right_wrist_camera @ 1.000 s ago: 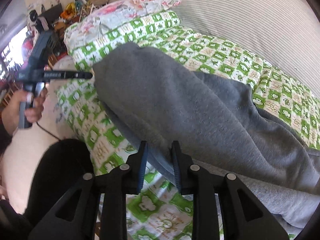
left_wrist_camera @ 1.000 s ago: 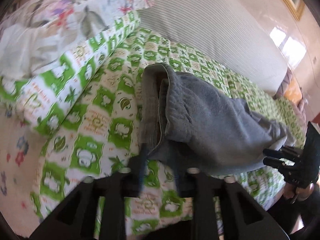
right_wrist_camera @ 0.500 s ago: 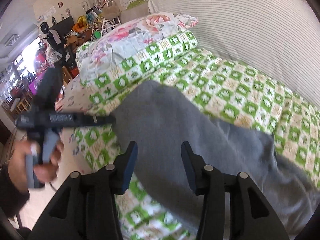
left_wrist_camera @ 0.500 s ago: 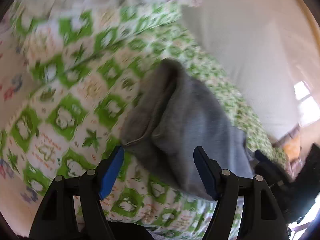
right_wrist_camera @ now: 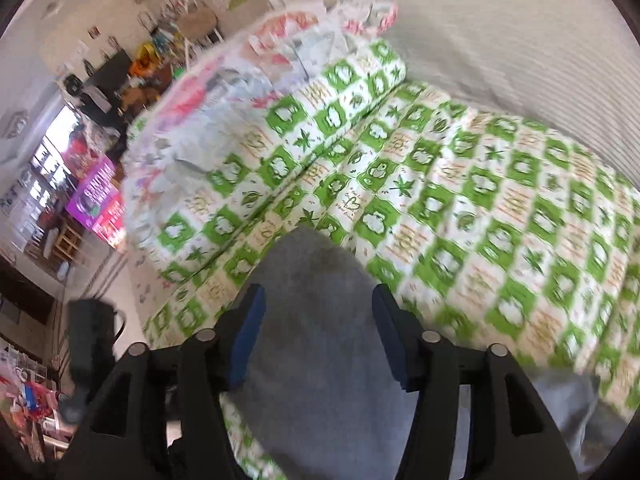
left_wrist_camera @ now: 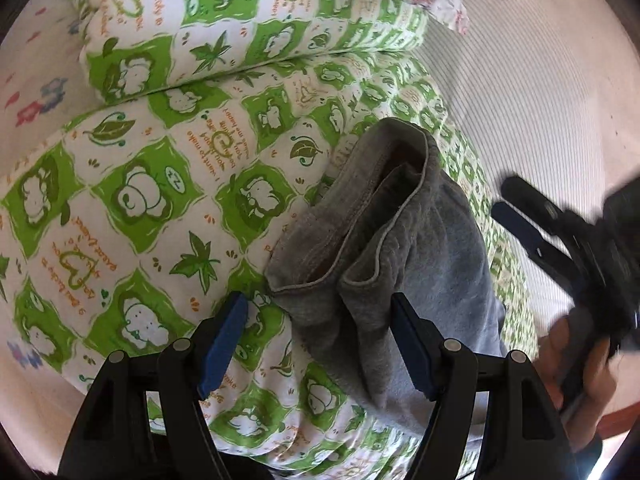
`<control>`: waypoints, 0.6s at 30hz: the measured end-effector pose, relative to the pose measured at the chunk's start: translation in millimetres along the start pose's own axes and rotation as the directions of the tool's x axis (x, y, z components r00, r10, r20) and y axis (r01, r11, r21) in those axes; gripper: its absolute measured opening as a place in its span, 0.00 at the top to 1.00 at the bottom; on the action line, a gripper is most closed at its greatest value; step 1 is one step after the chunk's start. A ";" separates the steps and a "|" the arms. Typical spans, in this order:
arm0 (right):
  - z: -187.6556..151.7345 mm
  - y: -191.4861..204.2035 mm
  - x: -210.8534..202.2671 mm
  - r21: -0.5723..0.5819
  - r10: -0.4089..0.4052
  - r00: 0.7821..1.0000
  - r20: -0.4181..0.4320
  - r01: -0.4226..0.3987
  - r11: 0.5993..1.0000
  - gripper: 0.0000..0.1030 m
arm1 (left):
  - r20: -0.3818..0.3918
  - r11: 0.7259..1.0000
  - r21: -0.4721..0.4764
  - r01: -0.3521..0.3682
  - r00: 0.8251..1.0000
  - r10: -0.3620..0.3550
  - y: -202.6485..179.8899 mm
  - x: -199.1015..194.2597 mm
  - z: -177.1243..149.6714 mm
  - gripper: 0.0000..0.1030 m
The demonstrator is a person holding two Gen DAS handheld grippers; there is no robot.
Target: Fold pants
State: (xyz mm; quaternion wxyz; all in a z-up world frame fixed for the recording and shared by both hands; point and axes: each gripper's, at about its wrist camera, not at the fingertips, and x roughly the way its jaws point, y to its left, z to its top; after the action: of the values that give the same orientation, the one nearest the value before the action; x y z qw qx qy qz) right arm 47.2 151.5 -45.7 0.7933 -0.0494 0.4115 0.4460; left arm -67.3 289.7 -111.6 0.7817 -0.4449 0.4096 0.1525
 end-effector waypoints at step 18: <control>16.3 32.6 49.9 -0.024 0.111 0.994 -0.023 -0.111 0.993 0.97 | 0.160 0.996 0.056 0.075 0.984 -0.083 4.2 -59.6 -15.0 0.81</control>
State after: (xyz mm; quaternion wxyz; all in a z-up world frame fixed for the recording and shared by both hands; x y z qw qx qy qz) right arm 45.9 211.5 -60.3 0.7620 -0.0415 0.4166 0.4941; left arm -114.2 287.3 -71.8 0.8287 -0.4272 0.3305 0.1465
